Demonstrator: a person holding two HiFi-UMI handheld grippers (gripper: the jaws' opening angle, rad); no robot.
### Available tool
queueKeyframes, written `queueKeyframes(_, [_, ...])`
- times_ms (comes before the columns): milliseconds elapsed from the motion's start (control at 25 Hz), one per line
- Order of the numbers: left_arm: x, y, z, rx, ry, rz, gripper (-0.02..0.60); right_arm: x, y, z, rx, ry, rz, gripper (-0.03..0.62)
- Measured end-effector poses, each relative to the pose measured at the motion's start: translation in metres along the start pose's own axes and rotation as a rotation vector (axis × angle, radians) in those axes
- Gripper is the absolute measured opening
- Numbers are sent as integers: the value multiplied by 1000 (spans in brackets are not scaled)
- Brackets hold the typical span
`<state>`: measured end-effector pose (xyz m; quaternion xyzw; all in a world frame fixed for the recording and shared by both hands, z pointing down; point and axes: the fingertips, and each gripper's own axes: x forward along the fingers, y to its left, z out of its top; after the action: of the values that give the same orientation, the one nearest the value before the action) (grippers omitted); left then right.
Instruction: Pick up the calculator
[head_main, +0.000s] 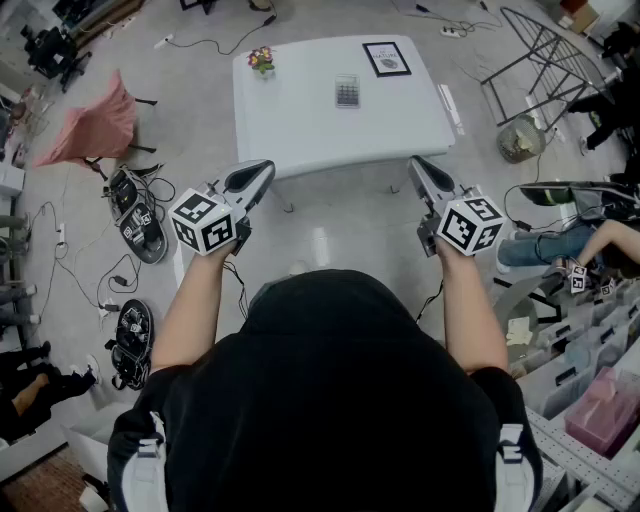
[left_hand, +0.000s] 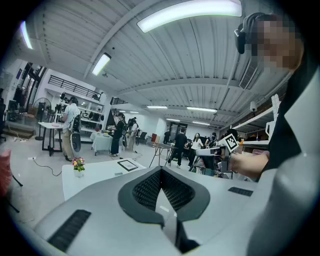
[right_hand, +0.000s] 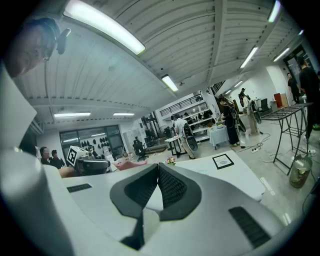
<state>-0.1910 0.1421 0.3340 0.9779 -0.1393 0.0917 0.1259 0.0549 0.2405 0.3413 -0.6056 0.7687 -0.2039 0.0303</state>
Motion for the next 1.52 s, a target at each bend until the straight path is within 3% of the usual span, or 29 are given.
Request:
queueKeyframes(760, [9, -24, -1, 0, 1, -3, 18, -18, -8, 2, 3, 0, 24, 22])
queueKeyframes(1520, [3, -19, -6, -27, 14, 0, 18, -7, -9, -16, -19, 52, 14, 224])
